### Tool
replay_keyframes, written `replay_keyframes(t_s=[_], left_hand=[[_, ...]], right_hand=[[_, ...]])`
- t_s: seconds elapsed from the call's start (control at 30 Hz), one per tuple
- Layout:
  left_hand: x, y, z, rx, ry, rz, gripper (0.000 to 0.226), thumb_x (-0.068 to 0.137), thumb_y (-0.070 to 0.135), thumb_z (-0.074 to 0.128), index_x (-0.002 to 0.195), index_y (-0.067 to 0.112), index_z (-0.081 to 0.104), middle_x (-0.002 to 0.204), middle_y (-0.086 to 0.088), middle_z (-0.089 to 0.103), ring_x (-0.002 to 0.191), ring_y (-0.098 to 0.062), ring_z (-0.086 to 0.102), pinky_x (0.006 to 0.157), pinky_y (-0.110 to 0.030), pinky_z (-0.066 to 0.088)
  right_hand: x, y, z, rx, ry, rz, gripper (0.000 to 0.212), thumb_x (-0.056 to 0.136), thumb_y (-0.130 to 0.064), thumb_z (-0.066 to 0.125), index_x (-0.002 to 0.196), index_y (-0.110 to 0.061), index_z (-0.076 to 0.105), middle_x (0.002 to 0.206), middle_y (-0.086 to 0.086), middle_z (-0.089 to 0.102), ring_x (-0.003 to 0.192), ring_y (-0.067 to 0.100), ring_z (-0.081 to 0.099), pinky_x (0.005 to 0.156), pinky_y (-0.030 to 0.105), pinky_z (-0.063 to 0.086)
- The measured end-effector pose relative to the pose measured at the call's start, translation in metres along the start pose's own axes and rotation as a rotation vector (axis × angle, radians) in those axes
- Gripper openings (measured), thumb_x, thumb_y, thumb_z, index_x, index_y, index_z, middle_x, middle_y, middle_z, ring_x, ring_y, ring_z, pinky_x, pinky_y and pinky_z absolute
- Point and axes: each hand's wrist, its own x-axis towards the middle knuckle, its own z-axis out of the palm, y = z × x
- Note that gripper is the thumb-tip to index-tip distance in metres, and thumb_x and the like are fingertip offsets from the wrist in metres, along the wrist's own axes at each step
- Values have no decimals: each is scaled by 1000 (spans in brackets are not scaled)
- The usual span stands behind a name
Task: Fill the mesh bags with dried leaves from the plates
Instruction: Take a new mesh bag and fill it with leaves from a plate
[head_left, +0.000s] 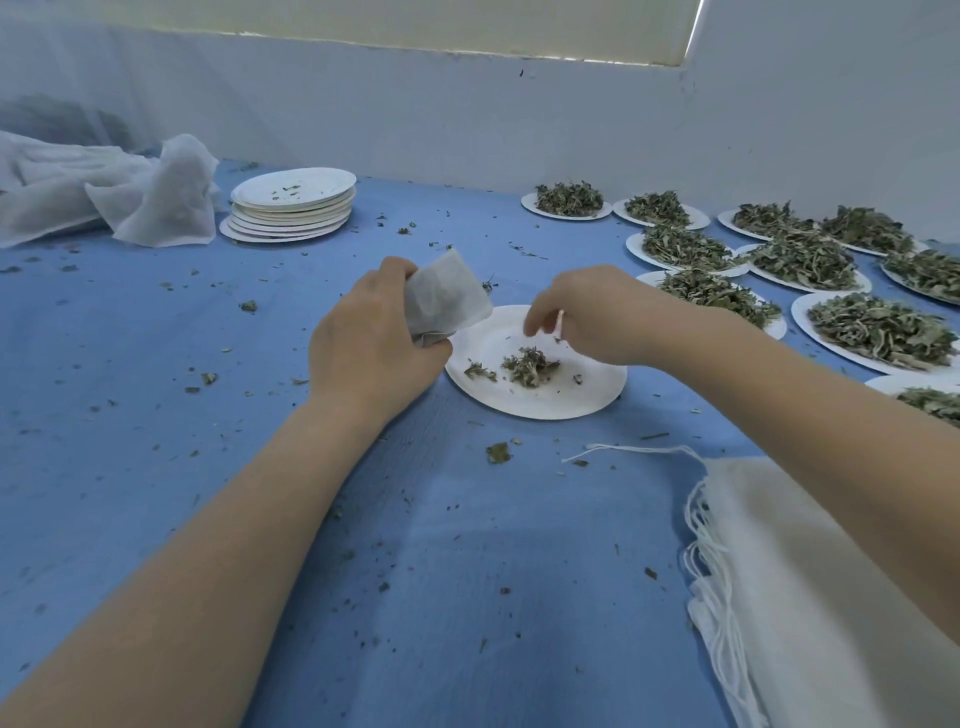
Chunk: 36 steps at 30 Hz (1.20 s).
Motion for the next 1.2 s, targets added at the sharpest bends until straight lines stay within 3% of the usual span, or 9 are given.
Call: replay_keyframes(t_s=[0.17, 0.3, 0.4, 0.47, 0.57, 0.77, 0.9, 1.03, 1.2], left_hand=[[0, 0, 0, 2, -3, 2, 42, 71, 23, 67, 109, 17, 50, 96, -2, 56, 77, -21, 44, 63, -31, 35], [-1, 0, 0, 3, 1, -1, 42, 71, 23, 66, 109, 17, 50, 96, -2, 56, 76, -20, 43, 63, -30, 34], [0, 0, -1, 3, -1, -10, 42, 71, 24, 66, 109, 17, 50, 96, -3, 56, 76, -21, 43, 64, -31, 34], [0, -1, -1, 2, -5, -7, 42, 71, 24, 66, 109, 17, 50, 96, -3, 56, 76, -21, 43, 63, -31, 34], [0, -1, -2, -2, -7, -6, 41, 71, 23, 65, 108, 17, 49, 94, -1, 55, 76, -21, 44, 63, -31, 35], [1, -2, -2, -2, -1, -7, 42, 71, 24, 66, 108, 17, 49, 90, 3, 49, 76, -20, 43, 62, -31, 33], [1, -2, -2, -2, 2, 0, 42, 70, 22, 66, 108, 17, 49, 90, 4, 49, 76, -20, 43, 63, -30, 32], [1, -2, -1, 4, 5, 4, 43, 71, 24, 67, 110, 16, 49, 93, 0, 53, 77, -20, 42, 63, -31, 32], [0, -2, -2, 0, 8, -2, 43, 71, 24, 67, 110, 18, 49, 92, 3, 50, 77, -19, 42, 64, -30, 31]], right_hand=[[-3, -14, 11, -114, -154, 189, 37, 90, 0, 36, 121, -2, 57, 120, 18, 59, 110, 30, 57, 86, 36, 49], [-3, -24, 4, 123, -174, 167, 37, 88, 5, 34, 108, -9, 63, 105, 11, 70, 94, 23, 68, 82, 29, 52], [2, -26, 3, 84, -146, 201, 34, 89, 4, 43, 118, -2, 60, 112, 11, 67, 103, 26, 63, 86, 34, 51], [3, -28, 7, 85, -168, 153, 37, 90, 2, 39, 121, -2, 59, 115, 8, 65, 101, 26, 63, 72, 31, 53], [1, -28, 3, 208, -191, 50, 44, 92, -5, 32, 126, -22, 54, 111, -1, 62, 74, 9, 65, 52, 18, 42], [-7, -27, 18, 79, -180, -92, 39, 91, -52, 41, 129, -42, 47, 129, -6, 40, 95, 11, 48, 96, 33, 36], [-10, -32, 31, 63, 31, -132, 36, 87, -49, 54, 108, -23, 67, 113, -1, 57, 86, 11, 50, 74, 22, 31], [-10, -37, 34, 133, 96, -117, 36, 81, -43, 63, 94, -10, 72, 95, 11, 69, 86, 23, 61, 78, 30, 38], [-10, -38, 31, 237, 135, -92, 17, 82, -32, 67, 88, -19, 77, 84, 6, 72, 84, 21, 64, 76, 23, 38]])
